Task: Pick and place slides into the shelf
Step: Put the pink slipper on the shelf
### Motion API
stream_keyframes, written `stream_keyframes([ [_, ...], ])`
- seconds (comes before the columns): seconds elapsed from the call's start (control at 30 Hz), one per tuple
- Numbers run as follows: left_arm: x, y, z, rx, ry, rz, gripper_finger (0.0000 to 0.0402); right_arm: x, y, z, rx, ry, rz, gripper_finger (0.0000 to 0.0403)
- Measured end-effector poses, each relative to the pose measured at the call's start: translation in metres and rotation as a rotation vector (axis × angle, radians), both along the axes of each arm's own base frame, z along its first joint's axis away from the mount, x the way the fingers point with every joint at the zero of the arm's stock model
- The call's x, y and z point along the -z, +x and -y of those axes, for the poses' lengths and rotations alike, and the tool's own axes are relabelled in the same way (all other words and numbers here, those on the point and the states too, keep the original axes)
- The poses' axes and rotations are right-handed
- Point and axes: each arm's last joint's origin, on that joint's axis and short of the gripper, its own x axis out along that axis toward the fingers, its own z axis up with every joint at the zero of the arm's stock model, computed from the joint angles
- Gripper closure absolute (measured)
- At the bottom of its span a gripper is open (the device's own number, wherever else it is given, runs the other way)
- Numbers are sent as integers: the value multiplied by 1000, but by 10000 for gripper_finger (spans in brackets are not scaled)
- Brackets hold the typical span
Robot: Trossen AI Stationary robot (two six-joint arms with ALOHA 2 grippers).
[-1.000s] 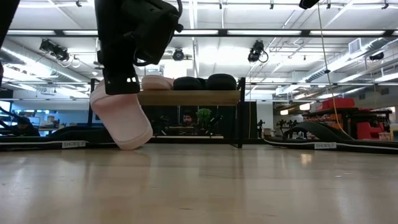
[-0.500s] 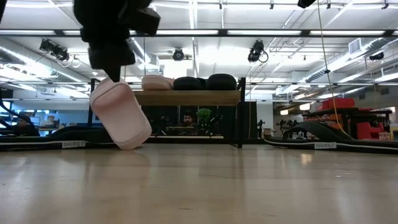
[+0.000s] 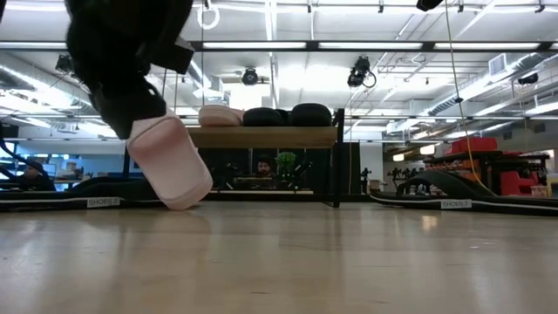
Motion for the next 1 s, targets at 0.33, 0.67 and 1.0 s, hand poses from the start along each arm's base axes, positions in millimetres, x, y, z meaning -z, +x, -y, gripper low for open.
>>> stream_keyframes([
  [0.33, 12, 3, -44, -101, 76, -42, 161, 0, -1, -2, -9, -6, 3, 290],
  [0.67, 22, -2, -80, -217, 120, -81, 179, 0, -1, -2, -8, -6, 3, 290],
  [1.0, 22, -1, -86, -226, 127, -88, 259, 0, -1, -2, -8, -6, 3, 290],
])
